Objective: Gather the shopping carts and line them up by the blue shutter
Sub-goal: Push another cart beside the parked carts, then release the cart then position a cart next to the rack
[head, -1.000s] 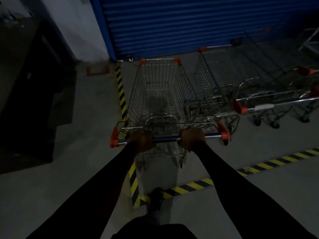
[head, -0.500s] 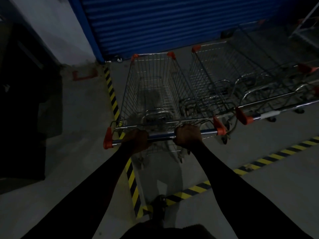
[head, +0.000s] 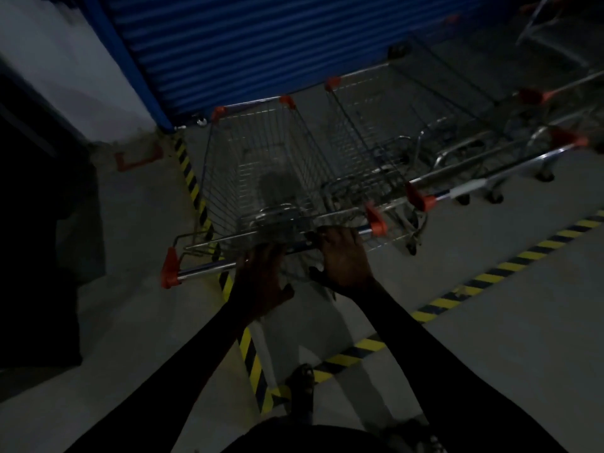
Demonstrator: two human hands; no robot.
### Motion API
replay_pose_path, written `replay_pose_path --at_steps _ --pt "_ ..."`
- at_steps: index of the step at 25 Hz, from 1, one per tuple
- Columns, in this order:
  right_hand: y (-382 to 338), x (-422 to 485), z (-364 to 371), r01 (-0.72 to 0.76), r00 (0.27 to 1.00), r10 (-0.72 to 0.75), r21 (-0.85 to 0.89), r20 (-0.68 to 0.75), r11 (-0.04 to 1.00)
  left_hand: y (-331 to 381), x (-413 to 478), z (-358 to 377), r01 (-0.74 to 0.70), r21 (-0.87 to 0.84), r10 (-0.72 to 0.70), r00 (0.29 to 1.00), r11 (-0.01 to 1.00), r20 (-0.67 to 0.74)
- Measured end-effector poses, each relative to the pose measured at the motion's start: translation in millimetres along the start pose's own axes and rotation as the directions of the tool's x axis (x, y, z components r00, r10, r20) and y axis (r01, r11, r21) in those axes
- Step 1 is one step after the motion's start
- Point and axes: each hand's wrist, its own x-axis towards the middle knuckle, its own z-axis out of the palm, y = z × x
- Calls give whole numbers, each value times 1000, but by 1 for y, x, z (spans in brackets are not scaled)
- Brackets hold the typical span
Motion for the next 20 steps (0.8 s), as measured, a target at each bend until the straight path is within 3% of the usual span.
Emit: replay_pose_path --at_steps 3,12,20 --pt "46 -66 -17 -128 987 131 30 -97 991 81 0 3 -130 -69 125 989 989 -84" --pt "242 -277 -97 -493 850 491 42 -192 869 363 52 45 -324 -166 344 933 931 107" --pt "408 -385 -177 -625 758 600 -22 -254 780 569 123 55 -418 -261 449 891 870 71"
